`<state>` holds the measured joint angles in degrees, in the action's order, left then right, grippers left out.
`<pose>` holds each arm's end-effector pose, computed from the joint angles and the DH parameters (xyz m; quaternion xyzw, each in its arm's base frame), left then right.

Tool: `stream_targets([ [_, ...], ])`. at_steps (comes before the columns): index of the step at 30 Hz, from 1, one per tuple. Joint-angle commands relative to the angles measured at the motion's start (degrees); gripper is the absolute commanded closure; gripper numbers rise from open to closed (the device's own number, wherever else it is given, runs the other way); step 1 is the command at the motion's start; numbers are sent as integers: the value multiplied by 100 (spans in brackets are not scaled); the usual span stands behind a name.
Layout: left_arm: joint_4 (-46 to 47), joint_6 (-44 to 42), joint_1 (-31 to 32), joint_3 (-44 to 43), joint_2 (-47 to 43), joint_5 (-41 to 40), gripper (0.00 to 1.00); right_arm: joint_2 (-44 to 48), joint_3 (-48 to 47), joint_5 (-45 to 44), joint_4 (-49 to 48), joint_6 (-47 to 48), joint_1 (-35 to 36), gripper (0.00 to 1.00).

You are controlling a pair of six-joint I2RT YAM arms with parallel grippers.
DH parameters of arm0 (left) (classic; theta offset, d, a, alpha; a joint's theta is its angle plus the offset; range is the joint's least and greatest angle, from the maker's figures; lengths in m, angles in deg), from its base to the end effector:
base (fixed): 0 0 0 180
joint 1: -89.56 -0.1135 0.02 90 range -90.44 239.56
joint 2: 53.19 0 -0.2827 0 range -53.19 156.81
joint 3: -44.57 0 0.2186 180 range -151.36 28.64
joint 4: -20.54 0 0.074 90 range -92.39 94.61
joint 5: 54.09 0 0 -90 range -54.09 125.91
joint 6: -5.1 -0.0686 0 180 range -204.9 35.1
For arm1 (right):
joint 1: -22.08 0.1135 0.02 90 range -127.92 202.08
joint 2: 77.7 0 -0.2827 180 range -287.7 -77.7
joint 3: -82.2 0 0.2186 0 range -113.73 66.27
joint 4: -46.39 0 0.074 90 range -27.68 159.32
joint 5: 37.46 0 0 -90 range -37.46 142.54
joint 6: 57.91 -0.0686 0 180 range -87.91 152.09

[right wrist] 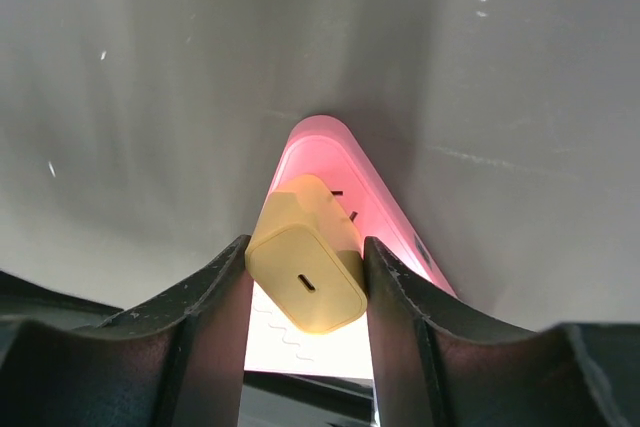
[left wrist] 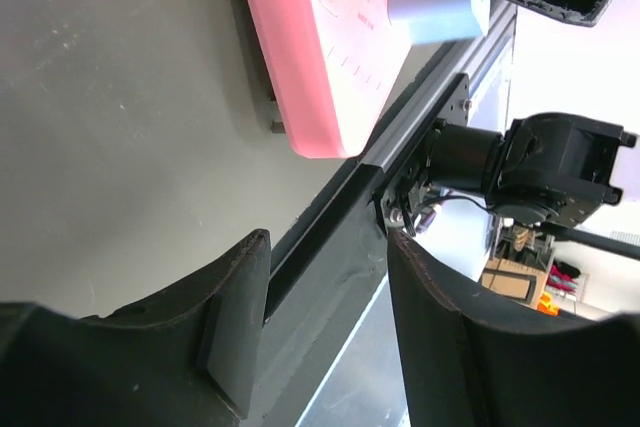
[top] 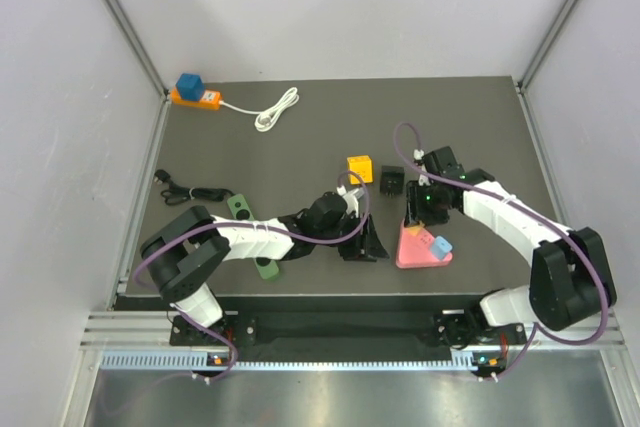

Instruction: Pull the plug off the socket

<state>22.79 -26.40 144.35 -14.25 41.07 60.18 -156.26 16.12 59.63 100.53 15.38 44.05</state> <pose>0.1692 -0.2886 0.1939 0.0721 0.8627 -0.4901 0.1013 0.2136 0.0953 0.2129 -0.0574 0.9758 0.1241 0.1708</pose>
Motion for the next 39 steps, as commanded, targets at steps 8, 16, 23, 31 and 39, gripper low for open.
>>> stream_targets([
  [8, 688, 495, 58, 510, -444, -1002, 45, 552, 857, -341, -947, -2142, 70, 85],
  [16, 1241, 408, 208, 264, 162, -1188, 43, 719, 1042, -278, -1255, -2723, 96, 84],
  [23, 1093, 364, 217, -17, 436, -1302, 44, 711, 990, -340, -1203, -2574, 88, 83],
  [31, 802, 205, 164, -298, 672, -1320, 44, 693, 963, -287, -1264, -2443, 105, 82],
  [39, 951, 294, 112, -439, 892, -1162, 43, 711, 937, -305, -1264, -2355, 105, 82],
])
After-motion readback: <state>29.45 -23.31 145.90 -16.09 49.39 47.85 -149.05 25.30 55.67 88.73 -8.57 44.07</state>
